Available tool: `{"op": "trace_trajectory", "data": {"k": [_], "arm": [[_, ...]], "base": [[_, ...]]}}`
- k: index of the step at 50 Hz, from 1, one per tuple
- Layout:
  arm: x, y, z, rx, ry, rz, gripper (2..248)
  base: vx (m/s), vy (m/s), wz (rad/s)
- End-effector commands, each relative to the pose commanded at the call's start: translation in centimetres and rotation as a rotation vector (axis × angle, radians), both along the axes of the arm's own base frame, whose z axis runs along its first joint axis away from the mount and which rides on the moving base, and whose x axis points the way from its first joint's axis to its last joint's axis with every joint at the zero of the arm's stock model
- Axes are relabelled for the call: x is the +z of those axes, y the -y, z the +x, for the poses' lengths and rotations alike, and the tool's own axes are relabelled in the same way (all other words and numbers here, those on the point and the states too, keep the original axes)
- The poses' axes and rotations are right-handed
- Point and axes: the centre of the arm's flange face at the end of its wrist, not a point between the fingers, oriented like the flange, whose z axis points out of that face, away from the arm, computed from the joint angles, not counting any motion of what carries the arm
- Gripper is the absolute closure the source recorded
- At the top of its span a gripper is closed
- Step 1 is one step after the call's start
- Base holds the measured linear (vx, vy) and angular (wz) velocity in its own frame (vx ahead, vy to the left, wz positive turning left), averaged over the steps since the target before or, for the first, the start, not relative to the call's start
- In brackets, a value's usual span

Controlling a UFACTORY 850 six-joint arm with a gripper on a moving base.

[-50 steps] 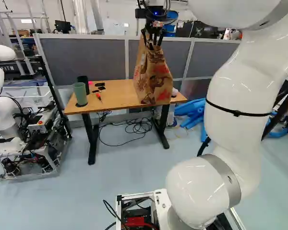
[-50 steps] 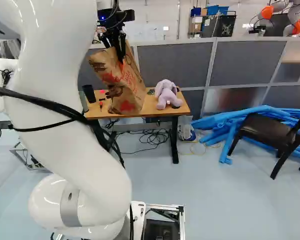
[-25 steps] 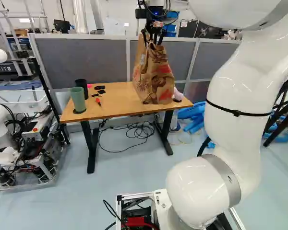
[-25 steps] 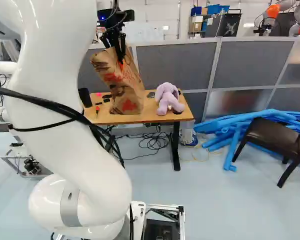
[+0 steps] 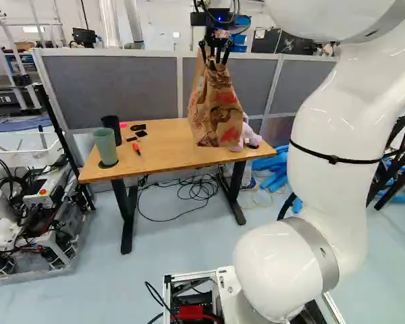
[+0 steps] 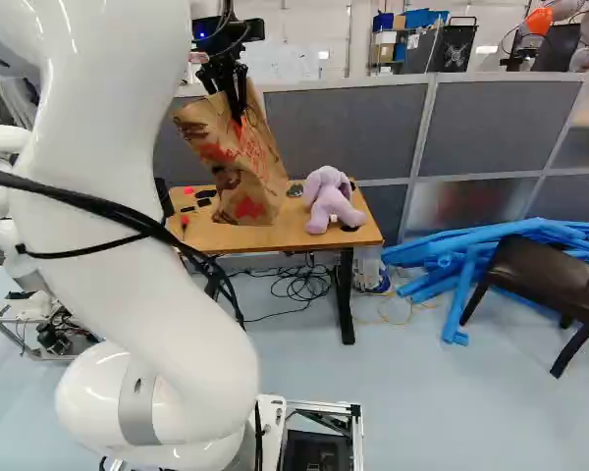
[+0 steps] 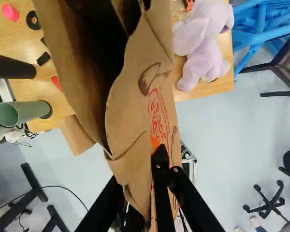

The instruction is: Pick up the bag on the ground and place it on the table

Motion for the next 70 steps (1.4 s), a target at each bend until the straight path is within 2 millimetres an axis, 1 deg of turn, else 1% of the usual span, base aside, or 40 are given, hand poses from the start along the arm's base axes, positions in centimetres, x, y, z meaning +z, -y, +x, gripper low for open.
{"op": "trace_trajectory", "data": {"k": [29,55,70], "arm": [[0.00,0.00,0.00,0.000,0.000,0.000,229],[0.00,0.00,0.00,0.000,0.000,0.000,229],[0.00,0.00,0.00,0.000,0.000,0.000,229]], "base": [[0.120,0.078,-0.022],[0.081,0.077,-0.017],[0.018,0.019,-0.003]]}}
